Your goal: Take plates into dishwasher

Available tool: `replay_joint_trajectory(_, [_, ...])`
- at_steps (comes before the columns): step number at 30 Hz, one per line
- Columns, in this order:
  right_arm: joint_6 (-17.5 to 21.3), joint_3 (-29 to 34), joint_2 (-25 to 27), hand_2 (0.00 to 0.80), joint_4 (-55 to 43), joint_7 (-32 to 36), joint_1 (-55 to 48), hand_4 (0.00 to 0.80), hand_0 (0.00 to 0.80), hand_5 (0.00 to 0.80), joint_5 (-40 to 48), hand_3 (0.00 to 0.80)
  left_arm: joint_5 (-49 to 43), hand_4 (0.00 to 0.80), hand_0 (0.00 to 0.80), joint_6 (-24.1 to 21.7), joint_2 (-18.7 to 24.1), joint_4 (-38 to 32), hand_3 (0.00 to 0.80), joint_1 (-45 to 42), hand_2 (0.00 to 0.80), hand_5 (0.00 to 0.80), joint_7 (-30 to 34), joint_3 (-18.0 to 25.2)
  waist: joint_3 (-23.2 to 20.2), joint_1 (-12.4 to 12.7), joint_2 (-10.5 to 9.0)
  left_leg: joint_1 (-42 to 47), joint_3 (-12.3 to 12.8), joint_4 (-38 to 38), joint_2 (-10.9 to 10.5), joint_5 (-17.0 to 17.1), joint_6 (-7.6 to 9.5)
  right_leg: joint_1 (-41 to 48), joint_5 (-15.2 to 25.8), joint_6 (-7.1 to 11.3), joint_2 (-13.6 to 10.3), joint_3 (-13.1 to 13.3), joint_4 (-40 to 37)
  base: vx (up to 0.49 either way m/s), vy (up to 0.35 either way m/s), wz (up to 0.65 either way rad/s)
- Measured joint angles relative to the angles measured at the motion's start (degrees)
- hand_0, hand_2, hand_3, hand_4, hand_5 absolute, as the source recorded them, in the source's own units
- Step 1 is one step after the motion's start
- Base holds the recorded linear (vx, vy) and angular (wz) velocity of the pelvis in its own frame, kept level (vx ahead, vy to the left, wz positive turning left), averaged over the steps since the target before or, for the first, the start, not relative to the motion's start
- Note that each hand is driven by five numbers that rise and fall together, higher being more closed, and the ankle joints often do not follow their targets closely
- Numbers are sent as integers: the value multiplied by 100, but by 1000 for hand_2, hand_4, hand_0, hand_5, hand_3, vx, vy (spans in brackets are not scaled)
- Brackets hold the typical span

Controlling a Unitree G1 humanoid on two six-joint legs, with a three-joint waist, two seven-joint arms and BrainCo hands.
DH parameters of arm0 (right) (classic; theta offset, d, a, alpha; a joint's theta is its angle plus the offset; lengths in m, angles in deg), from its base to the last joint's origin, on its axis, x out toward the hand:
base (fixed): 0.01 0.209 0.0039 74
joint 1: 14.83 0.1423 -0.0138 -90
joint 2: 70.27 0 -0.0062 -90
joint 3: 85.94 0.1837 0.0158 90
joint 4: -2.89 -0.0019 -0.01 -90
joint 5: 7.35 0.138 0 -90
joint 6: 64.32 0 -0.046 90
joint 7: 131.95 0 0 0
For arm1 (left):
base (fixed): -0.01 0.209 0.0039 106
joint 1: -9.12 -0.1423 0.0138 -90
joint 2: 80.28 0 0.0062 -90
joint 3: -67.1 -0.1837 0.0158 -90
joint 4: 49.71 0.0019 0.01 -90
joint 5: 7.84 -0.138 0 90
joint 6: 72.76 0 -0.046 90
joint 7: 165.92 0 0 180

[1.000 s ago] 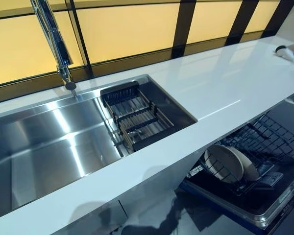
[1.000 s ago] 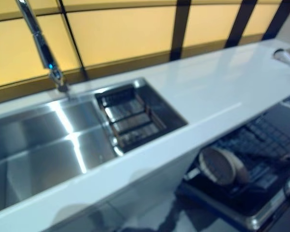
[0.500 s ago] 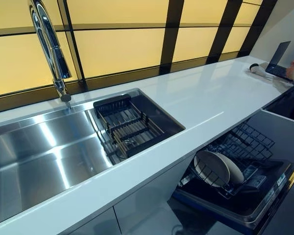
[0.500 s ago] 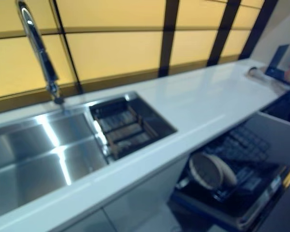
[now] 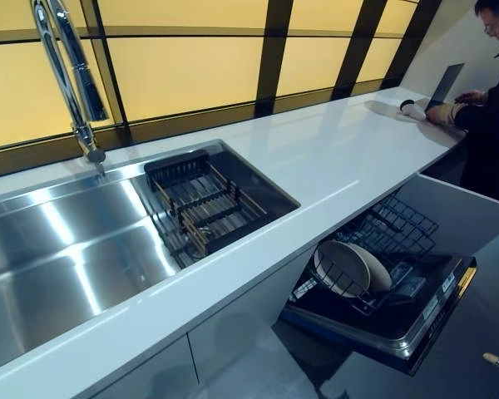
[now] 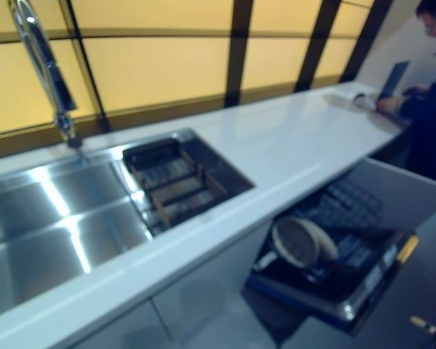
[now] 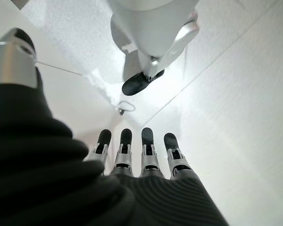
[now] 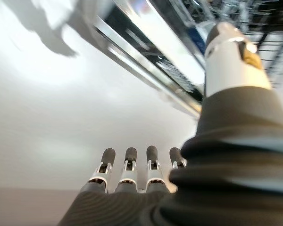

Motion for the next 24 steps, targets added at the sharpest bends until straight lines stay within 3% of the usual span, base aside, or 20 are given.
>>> replay_joint_trajectory(3, [-137, -108, -195, 0, 343, -99, 226, 0, 0, 0, -2, 0, 161, 0, 0, 66, 101, 122, 0, -15, 0, 0, -14, 39, -129, 349, -225, -227, -61, 358, 141, -28, -196, 497, -110, 279, -711, -80, -568, -208, -566, -36])
replay_joint_trajectory(4, [-141, -273, -297, 0, 416, -103, 432, 0, 0, 0, 7, 0, 206, 0, 0, 141, 170, 153, 0, -53, 0, 0, -13, 30, -166, 507, -324, -291, -293, 494, 213, -52, -355, 855, 265, 241, -768, -79, -1448, -145, -502, -37])
replay_joint_trajectory(5, [-135, -298, -362, 0, 422, -111, 468, 0, 0, 0, 9, 0, 221, 0, 0, 155, 234, 151, 0, -31, 0, 0, -14, 35, -160, 515, -358, -379, -432, 603, 284, -74, -448, 1084, 385, 353, -697, -62, -1815, -151, -526, -4])
replay_joint_trajectory(6, [-128, -311, -452, 0, 443, -151, 467, 0, 0, 0, 11, 0, 304, 0, 0, 146, 232, 154, 0, 10, 0, 0, -58, 34, -164, 562, -277, -572, -901, 752, 480, -9, -562, 1318, 100, 624, -456, -281, -2159, -200, -680, 34])
replay_joint_trajectory(7, [-128, -429, -533, 0, 468, -181, 507, 0, 0, 0, 65, 0, 432, 0, 0, 141, 187, 174, 0, 132, 0, 0, -60, 39, -156, 598, -176, -896, -1092, 1053, 845, 75, -701, 1300, -298, 498, -76, -500, -2194, -196, -593, 37])
replay_joint_trajectory(8, [-131, -474, -588, 0, 473, -182, 525, 0, 0, 0, 79, 0, 510, 0, 0, 144, 205, 156, 0, 169, 0, 0, -62, 58, -159, 608, -174, -1074, -1165, 1213, 948, 106, -666, 1327, -510, 423, 41, -471, -2270, -171, -388, 41])
replay_joint_trajectory(9, [-120, -501, -593, 0, 489, -156, 526, 0, 0, 0, 119, 0, 743, 0, 0, 138, 84, 125, 0, 152, 0, 0, -109, 149, -81, 585, 49, -1119, -1390, 1200, 1164, 364, -678, 1481, -564, 280, 375, -420, -2378, -178, -287, 35])
replay_joint_trajectory(10, [-120, -466, -587, 0, 508, -111, 415, 0, 0, 0, 125, 0, 1021, 0, 0, 131, -45, 97, 0, 131, 0, 0, -131, 274, -56, 575, 19, -1098, -1447, 1089, 1214, 814, -693, 1515, -570, 147, 479, -418, -2387, -185, -227, 29])
replay_joint_trajectory(11, [-120, -466, -578, 0, 534, -98, 403, 0, 0, 0, 126, 0, 1121, 0, 0, 125, -86, 86, 0, 81, 0, 0, -130, 292, -58, 575, 9, -1087, -1444, 1038, 1205, 969, -693, 1520, -573, 104, 482, -419, -2393, -209, -217, 18])
replay_joint_trajectory(12, [-99, -456, -522, 0, 586, -30, 373, 0, 0, 0, 128, 0, 1265, 0, 0, 88, -196, 119, 0, -75, 0, 0, -137, 415, -69, 571, 68, -1102, -1289, 941, 1173, 1393, -660, 1528, -586, -5, 569, -409, -2398, -267, -238, 28])
replay_joint_trajectory(13, [-71, -387, -479, 0, 588, 34, 258, 0, 0, 0, 170, 0, 1336, 0, 0, 23, -292, 117, 0, -80, 0, 0, -144, 535, -22, 523, 54, -1103, -1169, 770, 1169, 1713, -479, 1527, -558, -82, 598, -427, -2415, -219, -175, 25])
replay_joint_trajectory(16, [33, -264, -453, 0, 599, 107, 57, 0, 0, 0, 370, 0, 1352, 0, 0, 0, -393, 141, 0, -142, 0, 0, -137, 536, 10, 376, 93, -1295, -886, 861, 935, 1952, -201, 1563, -484, -142, 659, -627, -2445, -352, -225, 52])
replay_joint_trajectory(17, [91, -227, -437, 0, 604, 113, 12, 0, 0, 0, 469, 0, 1379, 0, 0, -27, -390, 197, 0, -110, 0, 0, -115, 540, 49, 244, 20, -1343, -845, 882, 752, 1998, -148, 1547, -515, -221, 507, -663, -2495, -313, -169, 44])
replay_joint_trajectory(18, [229, -241, -459, 0, 607, 137, 28, 0, 0, 0, 586, 0, 1384, 0, 0, 1, -405, 226, 0, -85, 0, 0, -76, 541, 67, 240, -149, -1505, -954, 1569, 399, 1454, -586, 1509, -452, -187, 219, -723, -2505, -267, -126, 19])
replay_joint_trajectory(19, [301, -237, -477, 0, 596, 139, 34, 0, 0, 0, 655, 0, 1388, 0, 0, 13, -421, 237, 0, -95, 0, 0, -44, 542, 42, 268, -258, -1579, -1054, 2230, 198, 814, -698, 1505, -397, -196, 15, -741, -2535, -133, 9, -28])
replay_joint_trajectory(20, [386, -244, -489, 0, 527, 134, 124, 0, 0, 0, 748, 0, 1386, 0, 0, 31, -423, 246, 0, -119, 0, 0, 18, 542, 2, 252, -314, -1492, -996, 2954, -179, -232, -308, 1505, -290, -231, -196, -736, -2612, -112, 20, -34])
replay_joint_trajectory(21, [431, -245, -507, 0, 318, 81, 121, 0, 0, 0, 772, 0, 1385, 0, 0, 25, -407, 240, 0, -103, 0, 0, 24, 546, -22, 189, -234, -1225, -805, 3039, -409, -853, -115, 1560, -152, 64, -240, -723, -2655, -104, 7, -15])
replay_joint_trajectory(22, [431, -242, -527, 0, 258, 57, 108, 0, 0, 0, 816, 0, 1384, 0, 0, 27, -393, 234, 0, -90, 0, 0, 22, 537, -73, 105, -121, -1112, -691, 2748, -407, -1025, -33, 1564, -150, 85, -144, -756, -2626, -107, -80, 51])
replay_joint_trajectory(23, [445, -221, -718, 0, 224, -28, 65, 0, 0, 0, 919, 0, 1373, 0, 0, 14, -307, 162, 0, -15, 0, 0, 15, 535, -159, -79, -68, -839, -735, 1881, -484, -1087, -5, 1362, -253, 85, -87, -872, -2348, -82, -112, 54])
replay_joint_trajectory(24, [435, -243, -924, 0, 279, -48, 106, 0, 0, 0, 973, 0, 1361, 0, 0, -15, -212, 76, 0, 91, 0, 0, 14, 527, -130, -35, -114, -647, -819, 1345, -550, -748, -7, 1142, -310, -15, -111, -844, -2152, -100, -144, 43])
